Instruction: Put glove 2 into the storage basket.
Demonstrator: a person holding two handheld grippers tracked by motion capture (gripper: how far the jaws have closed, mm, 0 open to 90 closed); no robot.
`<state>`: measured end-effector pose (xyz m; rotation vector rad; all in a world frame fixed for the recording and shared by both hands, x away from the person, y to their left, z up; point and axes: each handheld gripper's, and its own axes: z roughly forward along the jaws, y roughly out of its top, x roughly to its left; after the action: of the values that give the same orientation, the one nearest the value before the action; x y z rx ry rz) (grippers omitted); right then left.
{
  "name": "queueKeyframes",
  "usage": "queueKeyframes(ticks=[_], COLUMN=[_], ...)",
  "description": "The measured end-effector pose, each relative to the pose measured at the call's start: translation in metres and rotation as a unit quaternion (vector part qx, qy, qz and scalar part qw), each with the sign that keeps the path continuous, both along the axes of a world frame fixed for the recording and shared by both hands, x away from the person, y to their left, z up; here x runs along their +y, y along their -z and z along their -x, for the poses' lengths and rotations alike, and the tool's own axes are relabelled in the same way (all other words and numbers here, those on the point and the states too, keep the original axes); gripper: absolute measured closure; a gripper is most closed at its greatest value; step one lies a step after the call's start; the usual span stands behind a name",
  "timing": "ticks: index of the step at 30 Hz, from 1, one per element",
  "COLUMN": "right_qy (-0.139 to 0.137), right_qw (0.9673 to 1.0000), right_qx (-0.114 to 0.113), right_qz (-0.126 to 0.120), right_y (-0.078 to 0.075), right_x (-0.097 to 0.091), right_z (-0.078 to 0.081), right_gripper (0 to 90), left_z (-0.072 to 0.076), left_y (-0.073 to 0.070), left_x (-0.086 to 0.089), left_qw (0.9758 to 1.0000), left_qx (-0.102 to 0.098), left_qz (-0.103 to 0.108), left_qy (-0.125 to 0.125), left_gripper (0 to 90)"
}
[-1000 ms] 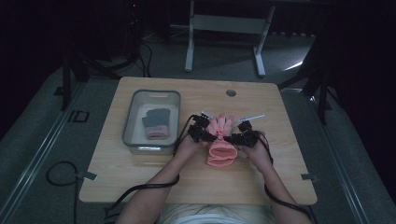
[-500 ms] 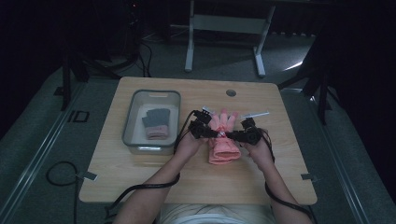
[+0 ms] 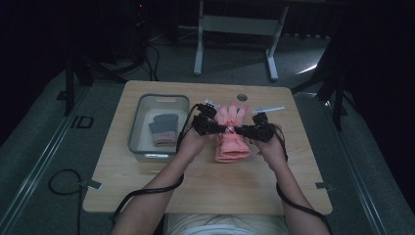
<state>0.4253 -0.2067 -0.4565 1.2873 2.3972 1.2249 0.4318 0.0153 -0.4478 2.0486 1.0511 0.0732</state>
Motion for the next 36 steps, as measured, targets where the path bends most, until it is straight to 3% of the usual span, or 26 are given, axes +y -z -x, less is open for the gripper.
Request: queueKeyframes(ticks=[12, 17, 26, 36], right_qy=[-0.017, -0.03, -0.053, -0.082], right_qw=[0.9992, 0.9986, 0.9971, 0.9949], right_qx=[-0.035, -0.04, -0.052, -0.053], right_qz=[-0.007, -0.015, -0.016, -0.021], right_y=[-0.045, -0.056, -0.073, -0.08], right_x=[0.029, 0.041, 0.071, 0.112], right_z=[-0.009, -0.014, -0.02, -0.03], right_gripper=[72.1, 72.1, 72.1, 72.1], left_z=[0.0, 0.003, 0.008, 0.012], left_y=[-0.045, -0.059, -0.074, -0.082], left_x=[0.03, 0.043, 0.073, 0.113], left_qw=[0.9992, 0.9985, 0.9968, 0.9939], left_qx=[-0.033, -0.045, -0.056, -0.063], left_qz=[0.001, -0.004, -0.004, -0.007], left_qy=[-0.021, -0.031, -0.056, -0.09], left_gripper=[79.3, 79.3, 79.3, 79.3])
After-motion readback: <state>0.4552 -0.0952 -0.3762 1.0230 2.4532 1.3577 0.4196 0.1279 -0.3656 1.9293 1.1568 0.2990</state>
